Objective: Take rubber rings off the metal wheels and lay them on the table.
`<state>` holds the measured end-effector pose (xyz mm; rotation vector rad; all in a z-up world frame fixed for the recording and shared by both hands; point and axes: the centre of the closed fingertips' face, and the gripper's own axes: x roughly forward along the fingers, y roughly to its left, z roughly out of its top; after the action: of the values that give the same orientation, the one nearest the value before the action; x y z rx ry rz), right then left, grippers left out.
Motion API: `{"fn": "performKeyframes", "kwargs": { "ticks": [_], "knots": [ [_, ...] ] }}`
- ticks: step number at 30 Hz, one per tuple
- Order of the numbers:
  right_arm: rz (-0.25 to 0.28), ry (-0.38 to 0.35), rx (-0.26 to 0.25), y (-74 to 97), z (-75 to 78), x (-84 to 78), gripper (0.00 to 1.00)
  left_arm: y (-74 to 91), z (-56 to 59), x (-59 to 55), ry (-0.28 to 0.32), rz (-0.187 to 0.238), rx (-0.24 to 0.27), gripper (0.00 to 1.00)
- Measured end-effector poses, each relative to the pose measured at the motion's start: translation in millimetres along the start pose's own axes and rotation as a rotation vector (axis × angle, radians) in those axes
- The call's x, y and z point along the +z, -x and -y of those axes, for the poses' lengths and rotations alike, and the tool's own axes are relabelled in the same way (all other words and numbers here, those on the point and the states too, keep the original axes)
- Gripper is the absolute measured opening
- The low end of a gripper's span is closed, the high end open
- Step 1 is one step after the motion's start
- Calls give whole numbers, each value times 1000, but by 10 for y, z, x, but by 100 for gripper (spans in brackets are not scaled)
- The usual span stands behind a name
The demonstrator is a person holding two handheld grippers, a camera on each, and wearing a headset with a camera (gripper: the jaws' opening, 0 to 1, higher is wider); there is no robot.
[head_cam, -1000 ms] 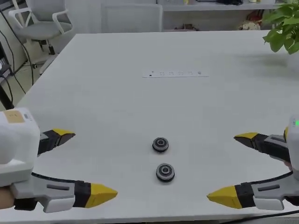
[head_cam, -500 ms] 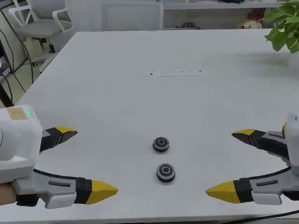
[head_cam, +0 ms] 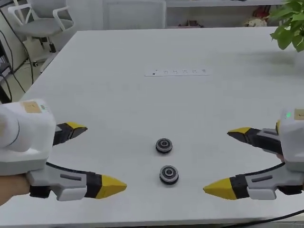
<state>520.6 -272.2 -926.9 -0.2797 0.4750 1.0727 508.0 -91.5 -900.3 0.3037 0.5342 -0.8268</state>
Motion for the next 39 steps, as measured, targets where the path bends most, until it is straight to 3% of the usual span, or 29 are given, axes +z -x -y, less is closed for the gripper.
{"fn": "performKeyframes", "kwargs": {
  "ticks": [15,29,39],
  "knots": [
    [10,11,20,-119,44,35,88,-229,36,15,-17,-15,-52,93],
    [9,35,54,-274,17,47,87,-400,43,23,-33,-37,-69,91],
    [-4,32,68,-325,29,-33,84,-501,45,30,-39,-30,-88,88]
  ]
}}
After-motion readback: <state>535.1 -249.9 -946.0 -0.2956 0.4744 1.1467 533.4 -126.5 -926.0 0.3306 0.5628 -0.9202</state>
